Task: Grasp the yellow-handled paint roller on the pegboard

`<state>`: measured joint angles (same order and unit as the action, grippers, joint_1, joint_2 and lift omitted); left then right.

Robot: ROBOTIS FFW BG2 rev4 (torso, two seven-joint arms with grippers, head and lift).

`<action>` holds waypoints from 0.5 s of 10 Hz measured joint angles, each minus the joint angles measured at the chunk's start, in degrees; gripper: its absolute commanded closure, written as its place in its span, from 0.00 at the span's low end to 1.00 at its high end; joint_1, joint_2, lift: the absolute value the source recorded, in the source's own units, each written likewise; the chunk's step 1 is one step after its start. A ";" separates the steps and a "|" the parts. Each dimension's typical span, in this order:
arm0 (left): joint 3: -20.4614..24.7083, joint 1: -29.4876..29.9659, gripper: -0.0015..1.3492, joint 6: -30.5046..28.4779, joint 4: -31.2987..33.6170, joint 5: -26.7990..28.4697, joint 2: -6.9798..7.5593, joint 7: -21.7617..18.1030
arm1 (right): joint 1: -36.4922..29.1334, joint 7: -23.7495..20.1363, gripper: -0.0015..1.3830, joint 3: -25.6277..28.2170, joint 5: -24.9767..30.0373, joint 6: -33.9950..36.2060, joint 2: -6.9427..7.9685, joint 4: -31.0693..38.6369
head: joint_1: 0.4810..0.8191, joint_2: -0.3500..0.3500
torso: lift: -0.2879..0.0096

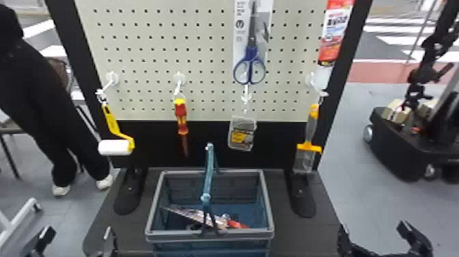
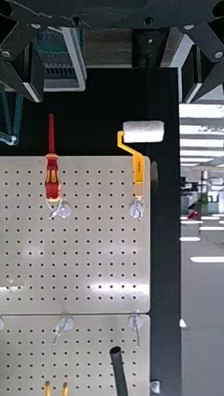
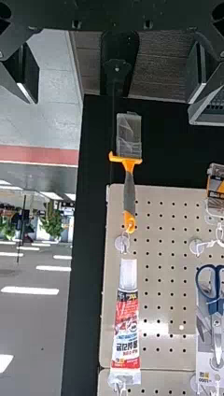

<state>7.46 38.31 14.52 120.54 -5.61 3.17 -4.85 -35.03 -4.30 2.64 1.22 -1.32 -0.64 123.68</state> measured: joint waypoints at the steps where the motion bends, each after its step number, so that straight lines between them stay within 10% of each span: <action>1: 3.09 -2.12 0.14 -0.74 -1.84 -1.30 0.29 -3.69 | 0.02 0.00 0.09 0.00 -0.08 0.00 0.00 0.16 | 0.20 0.50 | 0.63; 5: 11.49 -13.06 0.14 -1.18 -14.54 -4.68 2.43 -15.77 | 0.04 -0.68 0.09 -0.36 -0.22 0.17 -0.05 1.05 | 0.20 0.50 | 0.63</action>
<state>18.95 25.25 13.34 106.00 -10.29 5.60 -20.62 -34.99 -4.98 2.27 1.00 -1.15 -0.68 124.73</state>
